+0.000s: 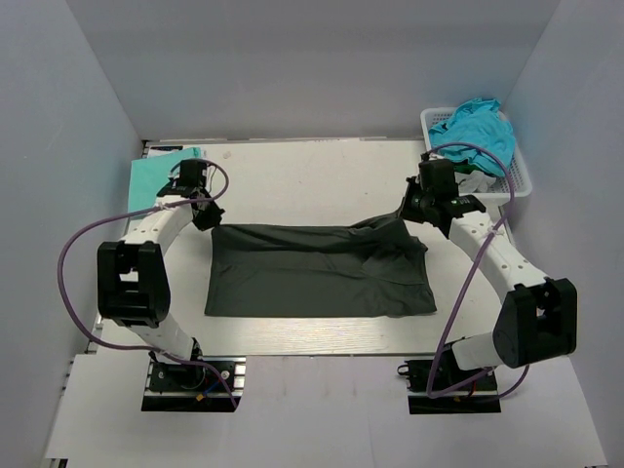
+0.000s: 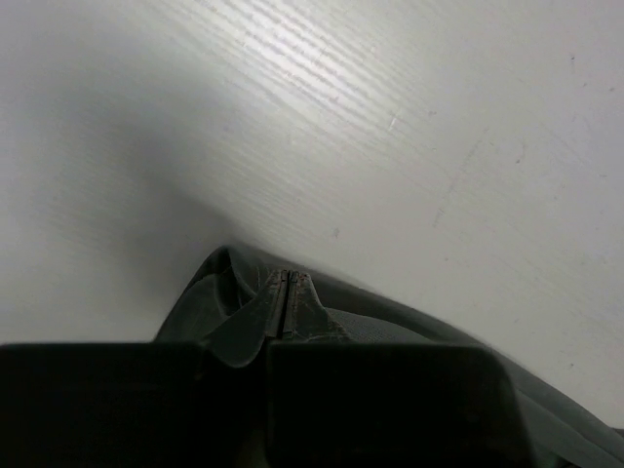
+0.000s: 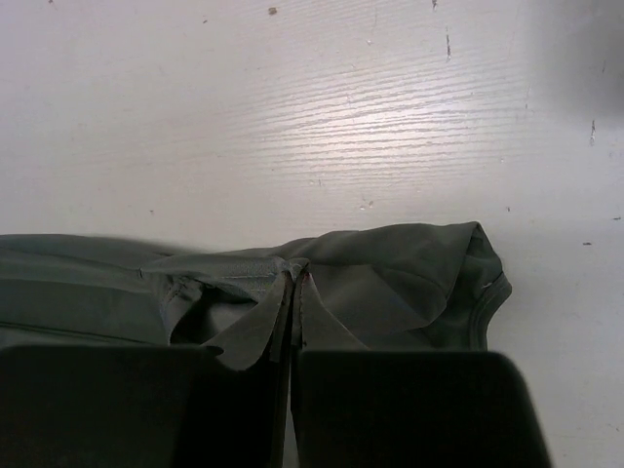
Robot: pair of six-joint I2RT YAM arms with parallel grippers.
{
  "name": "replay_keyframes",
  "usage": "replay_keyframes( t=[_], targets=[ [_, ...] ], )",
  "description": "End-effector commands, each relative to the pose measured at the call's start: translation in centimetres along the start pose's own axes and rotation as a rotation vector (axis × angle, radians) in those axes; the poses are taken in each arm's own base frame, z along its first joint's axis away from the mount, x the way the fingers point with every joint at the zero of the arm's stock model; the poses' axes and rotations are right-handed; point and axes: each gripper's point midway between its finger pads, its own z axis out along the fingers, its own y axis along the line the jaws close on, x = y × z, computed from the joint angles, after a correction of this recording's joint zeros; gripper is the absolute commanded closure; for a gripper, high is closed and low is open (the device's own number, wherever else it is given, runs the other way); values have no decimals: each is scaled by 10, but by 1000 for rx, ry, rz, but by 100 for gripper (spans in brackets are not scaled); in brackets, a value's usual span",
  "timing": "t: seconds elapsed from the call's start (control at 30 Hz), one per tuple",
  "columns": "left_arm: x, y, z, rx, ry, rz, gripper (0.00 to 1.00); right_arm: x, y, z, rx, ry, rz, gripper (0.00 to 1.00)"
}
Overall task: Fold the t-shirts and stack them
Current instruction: Fold the other side of the tshirt into a rectangle
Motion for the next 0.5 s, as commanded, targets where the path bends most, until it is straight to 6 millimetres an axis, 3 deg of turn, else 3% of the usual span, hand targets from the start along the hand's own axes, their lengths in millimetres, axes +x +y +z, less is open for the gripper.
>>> replay_keyframes(
  t=[0.0, 0.23, 0.47],
  targets=[
    [-1, 7, -18, -12, -37, -21, 100, -14, -1, -12, 3, -54, -13, 100],
    [35, 21, -19, 34, -3, -52, 100, 24, -7, -22, -34, -4, -7, 100],
    [56, 41, -20, 1, 16, -58, 100, 83, -23, -29, -35, 90, 52, 100]
  ],
)
